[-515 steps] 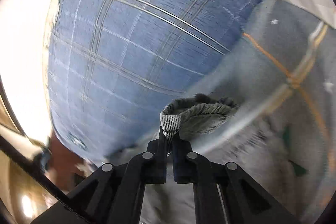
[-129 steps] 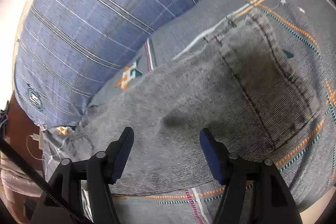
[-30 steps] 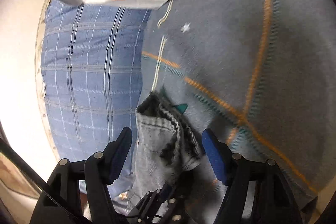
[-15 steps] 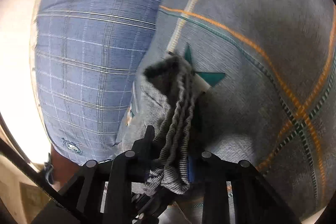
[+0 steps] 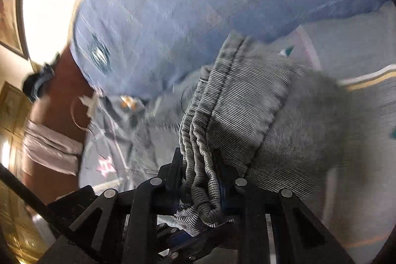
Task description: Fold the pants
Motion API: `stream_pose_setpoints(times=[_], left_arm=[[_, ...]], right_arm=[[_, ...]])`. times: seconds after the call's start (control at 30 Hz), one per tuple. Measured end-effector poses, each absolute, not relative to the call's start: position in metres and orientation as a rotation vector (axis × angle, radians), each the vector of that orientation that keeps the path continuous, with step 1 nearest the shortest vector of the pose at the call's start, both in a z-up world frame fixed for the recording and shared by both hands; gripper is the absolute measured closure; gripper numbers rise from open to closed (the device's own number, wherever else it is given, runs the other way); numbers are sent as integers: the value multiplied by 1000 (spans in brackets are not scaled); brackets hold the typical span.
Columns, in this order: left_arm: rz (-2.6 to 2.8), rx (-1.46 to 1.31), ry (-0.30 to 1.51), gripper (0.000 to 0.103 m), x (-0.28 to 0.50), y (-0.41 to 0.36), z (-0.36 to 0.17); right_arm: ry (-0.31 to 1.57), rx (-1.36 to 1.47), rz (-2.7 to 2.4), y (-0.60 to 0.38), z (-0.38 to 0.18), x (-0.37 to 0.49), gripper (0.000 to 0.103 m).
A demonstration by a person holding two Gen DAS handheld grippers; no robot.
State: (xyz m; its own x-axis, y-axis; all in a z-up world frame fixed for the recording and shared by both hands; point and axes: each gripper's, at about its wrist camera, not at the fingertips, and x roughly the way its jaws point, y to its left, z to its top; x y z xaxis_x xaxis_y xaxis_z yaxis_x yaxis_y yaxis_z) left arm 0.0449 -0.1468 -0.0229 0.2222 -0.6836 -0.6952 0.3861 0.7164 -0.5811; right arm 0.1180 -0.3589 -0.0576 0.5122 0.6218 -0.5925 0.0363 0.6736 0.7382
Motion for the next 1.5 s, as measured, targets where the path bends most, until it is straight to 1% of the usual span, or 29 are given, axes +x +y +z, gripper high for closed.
stream_pose_setpoints(times=[0.03, 0.1, 0.13, 0.17, 0.2, 0.23, 0.3, 0.33, 0.37, 0.43, 0.53, 0.57, 0.6, 0.63, 0.67, 0.73, 0.77, 0.83, 0.9, 0.97, 1.03, 1.1, 1.17, 1.2, 1.23, 1.3, 1.33, 1.37, 1.5], left_arm=[[-745, -355, 1163, 91, 50, -140, -37], [-733, -407, 1207, 90, 53, -132, -55], [-732, -424, 1213, 86, 53, -128, -60], [-734, -437, 1216, 74, 53, -122, -62], [-728, -447, 1213, 68, 53, -117, -63], [-723, -462, 1193, 61, 52, -110, -60], [-738, -450, 1160, 58, 51, -104, -49], [-747, -445, 1137, 53, 53, -101, -41], [-755, -445, 1116, 45, 53, -99, -35], [-759, -430, 1117, 38, 60, -102, -31], [-726, -448, 1146, 38, 73, -106, -38], [-713, -455, 1159, 40, 79, -110, -41], [-700, -457, 1166, 46, 81, -111, -43], [-672, -429, 1177, 70, 85, -116, -45], [-651, -388, 1189, 91, 89, -113, -48], [-625, -338, 1202, 93, 84, -116, -47], [-623, -338, 1174, 94, 79, -112, -41], [-665, -323, 1100, 94, 61, -100, -22], [-711, -359, 1079, 94, 53, -88, -17], [-666, -379, 1180, 94, 64, -82, -45], [-629, -437, 1256, 93, 73, -72, -69], [-667, -445, 1247, 91, 71, -65, -72], [-674, -399, 1229, 86, 64, -61, -62], [-679, -376, 1201, 85, 56, -58, -53], [-687, -345, 1167, 81, 52, -56, -44], [-655, -257, 1085, 71, 38, -47, -26], [-635, -236, 1054, 63, 33, -42, -19], [-617, -228, 1035, 59, 31, -39, -16], [-496, -202, 999, 58, 26, -24, -5]], right_arm=[[1013, 740, 394, -347, -67, 124, 78], [1078, 704, 377, -332, -88, 133, 67], [1096, 721, 378, -331, -93, 140, 61], [1106, 741, 389, -333, -99, 137, 48], [1100, 759, 400, -334, -99, 136, 41], [1067, 775, 405, -339, -94, 132, 40], [982, 813, 417, -350, -78, 125, 33], [928, 844, 428, -359, -71, 119, 32], [887, 864, 429, -368, -68, 110, 31], [858, 882, 383, -381, -67, 104, 31], [937, 899, 302, -382, -83, 104, 31], [974, 897, 272, -379, -90, 107, 32], [1007, 905, 242, -380, -98, 108, 35], [1031, 923, 227, -382, -104, 109, 36], [1043, 940, 225, -384, -108, 109, 37], [1048, 946, 223, -389, -110, 109, 37], [1043, 939, 221, -389, -109, 108, 37], [1016, 882, 220, -384, -98, 104, 37], [981, 803, 244, -378, -83, 98, 37], [980, 740, 239, -370, -75, 100, 37], [1038, 662, 202, -357, -83, 106, 37], [1094, 653, 221, -348, -97, 108, 37], [1097, 658, 239, -344, -100, 106, 37], [1084, 648, 245, -343, -96, 105, 37], [1058, 638, 251, -343, -90, 104, 37], [1022, 629, 256, -343, -81, 101, 36], [1005, 623, 256, -343, -78, 99, 36], [997, 616, 249, -342, -75, 98, 35], [972, 589, 209, -341, -66, 90, 34]])
